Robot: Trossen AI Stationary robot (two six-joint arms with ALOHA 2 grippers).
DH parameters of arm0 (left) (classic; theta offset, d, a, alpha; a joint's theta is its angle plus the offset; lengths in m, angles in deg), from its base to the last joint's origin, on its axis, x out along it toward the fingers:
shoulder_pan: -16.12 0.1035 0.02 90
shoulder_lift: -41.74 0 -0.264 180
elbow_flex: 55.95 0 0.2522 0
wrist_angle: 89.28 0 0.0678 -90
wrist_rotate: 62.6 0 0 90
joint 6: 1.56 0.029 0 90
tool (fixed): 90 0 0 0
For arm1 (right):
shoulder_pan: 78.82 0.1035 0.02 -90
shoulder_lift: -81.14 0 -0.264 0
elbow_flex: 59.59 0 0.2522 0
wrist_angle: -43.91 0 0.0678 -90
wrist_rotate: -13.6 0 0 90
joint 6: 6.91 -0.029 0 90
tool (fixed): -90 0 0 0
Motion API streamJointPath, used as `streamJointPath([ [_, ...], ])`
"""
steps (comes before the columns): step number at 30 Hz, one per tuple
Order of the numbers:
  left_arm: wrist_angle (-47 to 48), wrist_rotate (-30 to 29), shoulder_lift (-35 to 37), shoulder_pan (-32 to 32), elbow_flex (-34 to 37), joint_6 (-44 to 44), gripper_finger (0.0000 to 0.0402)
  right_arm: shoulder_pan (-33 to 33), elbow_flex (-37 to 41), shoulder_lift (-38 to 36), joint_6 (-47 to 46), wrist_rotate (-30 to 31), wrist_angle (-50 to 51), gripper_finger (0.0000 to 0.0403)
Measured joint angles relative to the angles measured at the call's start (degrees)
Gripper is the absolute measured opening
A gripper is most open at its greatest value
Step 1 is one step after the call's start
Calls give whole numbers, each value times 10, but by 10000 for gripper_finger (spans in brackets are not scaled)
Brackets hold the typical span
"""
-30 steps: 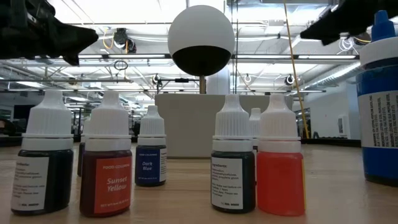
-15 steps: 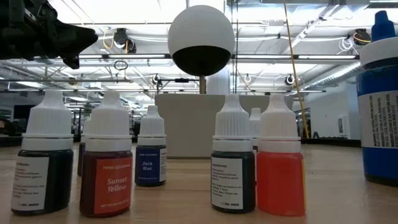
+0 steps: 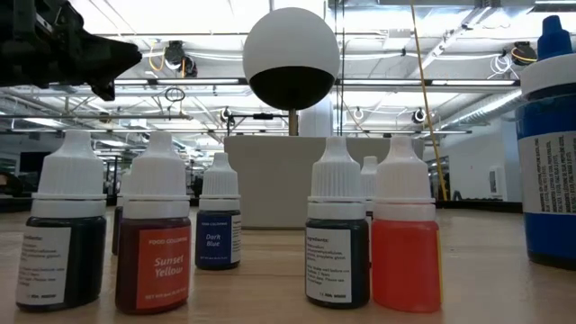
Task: Pick & Place food coloring
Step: Put the large black food coloring bottle into the gray bin
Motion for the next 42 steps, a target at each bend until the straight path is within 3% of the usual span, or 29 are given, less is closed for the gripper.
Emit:
streamJointPath([
  [8,-24,0,0,0,0,46,76,49,0,49,-60,129,-18,196],
  [14,-28,0,0,0,0,79,76,51,0,66,-48,210,-15,185],
  [30,-44,0,0,0,0,88,76,34,0,86,46,212,19,183],
  [34,-44,0,0,0,0,88,76,27,0,86,78,241,31,183],
  [38,-42,0,0,0,0,88,76,21,0,86,66,236,26,183],
  [42,-36,-1,0,0,0,87,76,21,0,85,23,191,34,183],
])
